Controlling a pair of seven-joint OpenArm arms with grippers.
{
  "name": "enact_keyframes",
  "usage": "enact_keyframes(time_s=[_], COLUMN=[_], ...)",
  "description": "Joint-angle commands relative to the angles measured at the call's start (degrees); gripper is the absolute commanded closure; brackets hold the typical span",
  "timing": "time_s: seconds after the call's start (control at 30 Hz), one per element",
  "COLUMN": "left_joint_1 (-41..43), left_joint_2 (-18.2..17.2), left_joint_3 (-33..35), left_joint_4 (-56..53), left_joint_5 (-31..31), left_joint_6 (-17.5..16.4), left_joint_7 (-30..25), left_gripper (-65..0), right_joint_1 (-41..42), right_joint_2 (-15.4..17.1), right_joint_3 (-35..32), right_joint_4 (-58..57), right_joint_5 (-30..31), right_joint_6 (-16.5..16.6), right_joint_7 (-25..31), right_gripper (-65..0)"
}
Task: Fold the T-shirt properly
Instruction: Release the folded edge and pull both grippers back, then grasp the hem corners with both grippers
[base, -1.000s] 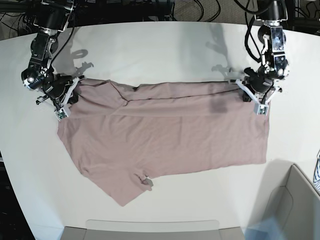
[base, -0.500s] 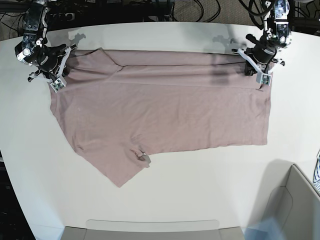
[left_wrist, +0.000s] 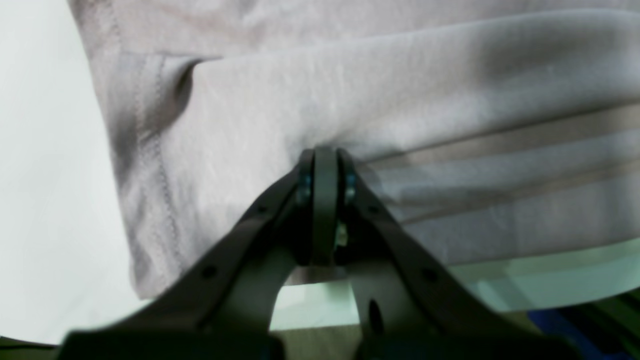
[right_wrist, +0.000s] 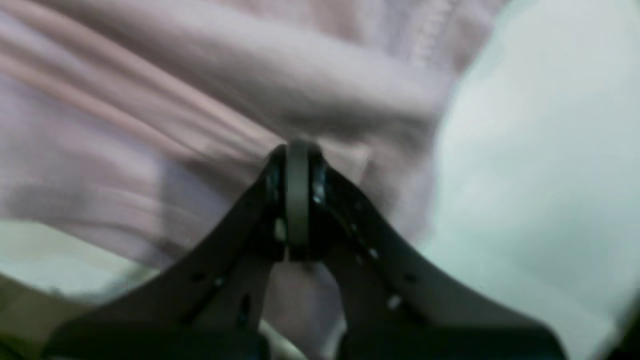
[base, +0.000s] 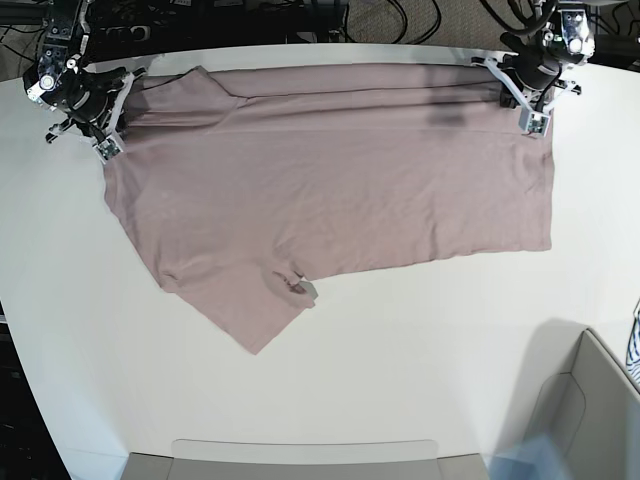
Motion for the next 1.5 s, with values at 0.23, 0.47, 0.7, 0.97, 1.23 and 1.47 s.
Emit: enact_keyframes(time_s=[0.23,0.47,0.7,0.97,1.23,1.47], left_joint_1=[-3.8,-5.5,-11.5,-16.1,-16.8,-19.6], left_joint_2=[-0.4,-0.4,-0.4,0.0,-0.3,-0.4], left_joint_3=[-0.3,-0.3,-0.4,-0.4,-0.4,-0.3], left_joint_4=[7.4,10.7,12.5,12.9,12.8,12.8], left_joint_5=[3.2,3.2,3.2,3.2,3.2,3.2], left_joint_6=[1.1,1.1,1.2,1.2,1.2,0.9], left_joint_7=[15.0,16.4,20.0,21.7,21.5,21.5], left_gripper=[0.0,0.0,0.0,0.0,0.0,0.0], right_joint_1=[1.5,10.5,27.6,37.9,28.2,18.9], right_joint_2=[1.1,1.0,0.5,-1.9,-3.5,-7.5], right_joint_3=[2.5,2.9,-11.9,-19.5,-15.2,-9.3], right_joint_4=[9.9,13.9,1.1,-26.4,-18.6,-5.6], right_joint_5=[-1.2,-1.1,-1.4,-4.3,-15.3,-15.9], right_joint_6=[0.6,0.6,0.6,0.6,0.6,0.6], right_joint_7=[-6.9,-9.8,-9.6,-1.0,-0.6,-0.6], right_gripper=[0.0,0.0,0.0,0.0,0.0,0.0])
